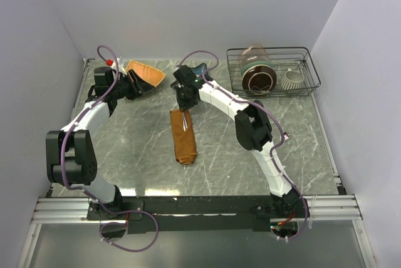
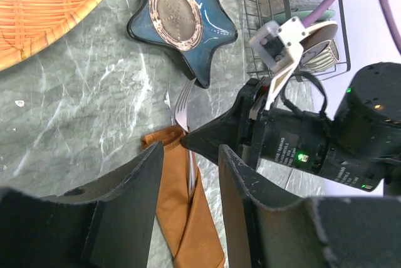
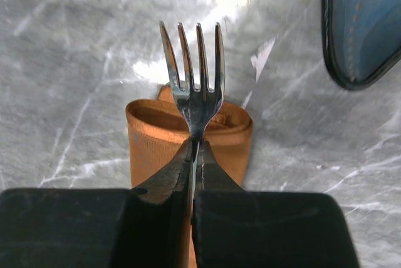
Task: Fold the napkin into a case and place the utensils inside
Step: Insert the fork into the folded napkin.
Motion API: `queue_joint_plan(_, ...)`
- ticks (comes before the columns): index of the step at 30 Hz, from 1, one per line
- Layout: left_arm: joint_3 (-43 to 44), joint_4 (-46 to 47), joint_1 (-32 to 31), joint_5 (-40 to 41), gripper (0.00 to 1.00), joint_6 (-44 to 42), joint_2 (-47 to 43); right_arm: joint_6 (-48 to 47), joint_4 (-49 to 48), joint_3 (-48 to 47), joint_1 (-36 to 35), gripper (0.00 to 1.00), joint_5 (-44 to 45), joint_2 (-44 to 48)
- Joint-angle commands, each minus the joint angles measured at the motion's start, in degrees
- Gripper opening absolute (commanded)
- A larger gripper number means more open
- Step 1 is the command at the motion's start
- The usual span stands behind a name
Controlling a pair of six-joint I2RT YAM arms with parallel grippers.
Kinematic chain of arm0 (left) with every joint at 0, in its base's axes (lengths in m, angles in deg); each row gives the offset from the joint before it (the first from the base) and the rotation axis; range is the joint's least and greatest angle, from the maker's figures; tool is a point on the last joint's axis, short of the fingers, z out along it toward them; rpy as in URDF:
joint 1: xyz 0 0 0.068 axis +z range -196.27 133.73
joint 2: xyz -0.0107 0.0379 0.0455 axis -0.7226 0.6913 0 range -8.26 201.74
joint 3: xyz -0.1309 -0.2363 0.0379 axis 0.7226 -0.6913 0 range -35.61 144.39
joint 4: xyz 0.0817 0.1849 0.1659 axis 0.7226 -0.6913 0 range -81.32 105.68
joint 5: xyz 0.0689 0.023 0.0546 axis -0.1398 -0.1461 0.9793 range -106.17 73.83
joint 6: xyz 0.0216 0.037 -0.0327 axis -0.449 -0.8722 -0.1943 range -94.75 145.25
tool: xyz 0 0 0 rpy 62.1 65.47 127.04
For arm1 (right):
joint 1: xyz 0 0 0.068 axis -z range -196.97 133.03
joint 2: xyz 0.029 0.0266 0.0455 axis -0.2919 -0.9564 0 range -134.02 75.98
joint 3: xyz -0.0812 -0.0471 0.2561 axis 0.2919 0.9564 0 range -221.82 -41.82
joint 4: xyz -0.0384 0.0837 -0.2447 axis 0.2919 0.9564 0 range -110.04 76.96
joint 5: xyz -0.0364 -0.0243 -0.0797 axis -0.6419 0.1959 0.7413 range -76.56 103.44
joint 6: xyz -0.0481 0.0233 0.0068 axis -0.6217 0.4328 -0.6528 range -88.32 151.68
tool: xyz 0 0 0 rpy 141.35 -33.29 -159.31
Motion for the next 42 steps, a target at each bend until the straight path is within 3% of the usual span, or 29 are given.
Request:
queue_joint_plan(1, -0.15, 0.12, 0.5, -0.54, 0.46, -0.53, -0.87, 1.67, 1.23, 1.69, 0.17, 0.0, 0.11, 3.93)
queue_joint_plan(6, -0.51, 0.29, 0.5, -0.36, 0.46, -0.35, -0.96, 1.58, 1.84, 0.38, 0.17, 0.0, 0.2, 4.01)
queue_joint_plan(14, 0.63, 0.48, -0.55, -6.4, 0.32, -3.5, 5.52, 1.84, 2.28, 1.08, 0.35, 0.0, 1.52, 5.16)
queue_joint_plan(19, 5.9, -1.81, -3.36, -13.62, 0.43, -10.54, 14.84, 1.85, 2.1, 1.87, 0.52, 0.0, 1.78, 4.63)
queue_joint_plan(30, 13.73, -1.99, -9.6, -17.76, 0.35, -16.17, 26.71, 2.2, 2.1, 2.49, 0.7, 0.0, 1.78, 4.19)
queue_joint_plan(42, 10.48, -1.29, -11.28, -17.41, 0.33, -17.4, 28.83, 2.2, 2.37, 2.57, 0.79, 0.0, 1.69, 4.1)
